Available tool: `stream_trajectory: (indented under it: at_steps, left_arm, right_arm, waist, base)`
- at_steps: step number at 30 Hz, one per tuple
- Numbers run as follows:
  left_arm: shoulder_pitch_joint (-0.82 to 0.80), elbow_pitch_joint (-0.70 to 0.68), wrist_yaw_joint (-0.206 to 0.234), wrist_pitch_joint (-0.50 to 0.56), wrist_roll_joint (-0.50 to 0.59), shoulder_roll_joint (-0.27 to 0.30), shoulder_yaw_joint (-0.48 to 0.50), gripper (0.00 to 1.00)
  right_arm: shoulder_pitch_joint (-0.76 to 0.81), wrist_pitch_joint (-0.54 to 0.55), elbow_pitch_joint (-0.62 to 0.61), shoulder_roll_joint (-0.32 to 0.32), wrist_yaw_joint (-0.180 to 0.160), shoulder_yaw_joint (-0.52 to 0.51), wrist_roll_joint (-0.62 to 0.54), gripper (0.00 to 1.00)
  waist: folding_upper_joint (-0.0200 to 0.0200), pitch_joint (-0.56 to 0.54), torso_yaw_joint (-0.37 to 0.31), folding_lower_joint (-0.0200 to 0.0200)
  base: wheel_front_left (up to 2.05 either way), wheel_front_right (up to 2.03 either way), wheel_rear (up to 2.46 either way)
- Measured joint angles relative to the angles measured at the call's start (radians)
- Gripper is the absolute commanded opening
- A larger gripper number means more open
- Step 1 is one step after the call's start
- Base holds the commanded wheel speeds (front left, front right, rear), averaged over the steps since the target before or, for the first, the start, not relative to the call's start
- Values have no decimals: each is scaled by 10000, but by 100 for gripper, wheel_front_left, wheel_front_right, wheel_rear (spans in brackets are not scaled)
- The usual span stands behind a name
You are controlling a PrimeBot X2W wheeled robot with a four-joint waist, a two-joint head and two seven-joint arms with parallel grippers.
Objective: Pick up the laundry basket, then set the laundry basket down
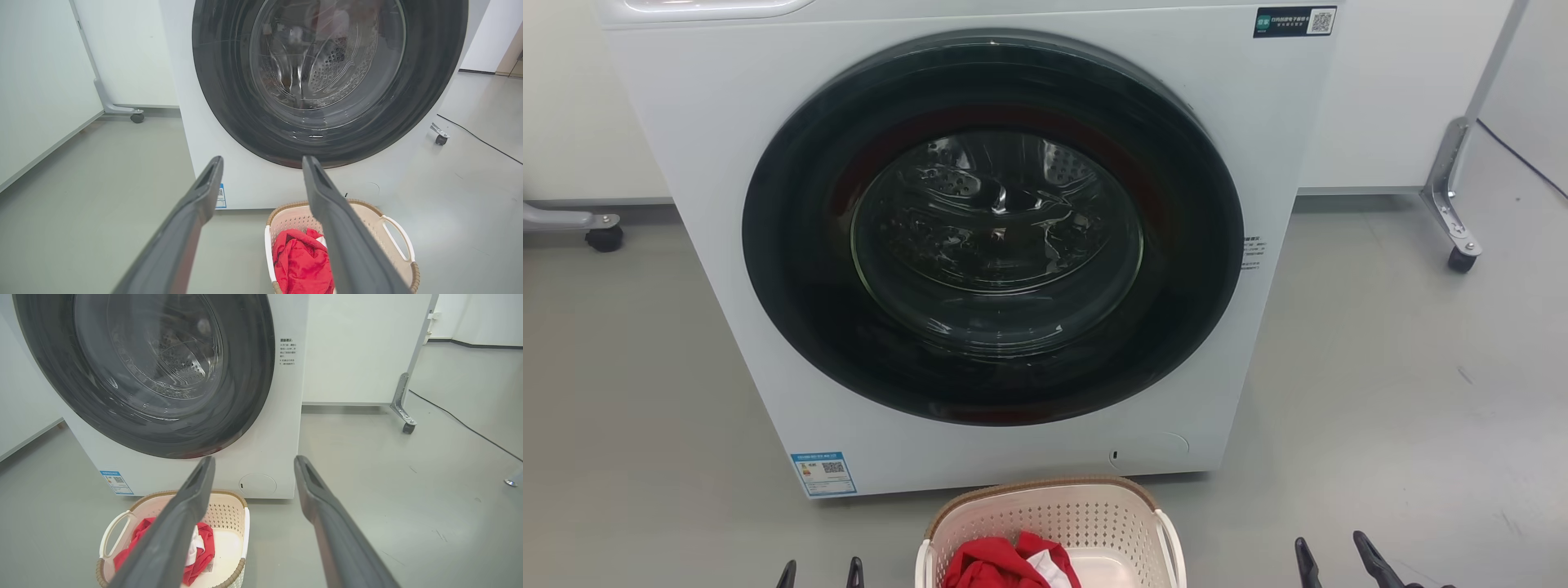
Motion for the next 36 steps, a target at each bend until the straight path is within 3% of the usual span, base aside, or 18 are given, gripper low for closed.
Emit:
stream_trajectory:
  at_steps: [33,34,36]
  left_arm:
    - [200,-320,0,606,353,-267,198,100]
    - [200,-341,0,633,353,-270,201,0]
    - [232,-142,-10,633,351,-280,174,0]
  right_arm:
    - [472,0,-514,353,0,-681,-709,100]
    - [509,0,-527,353,0,-690,-719,0]
    - [588,23,-334,393,2,-640,-713,0]
  waist:
    - [0,-60,41,0]
    - [0,-61,40,0]
    - [0,-61,40,0]
  base:
    - [0,0,0]
    - [0,0,0]
    - [0,0,0]
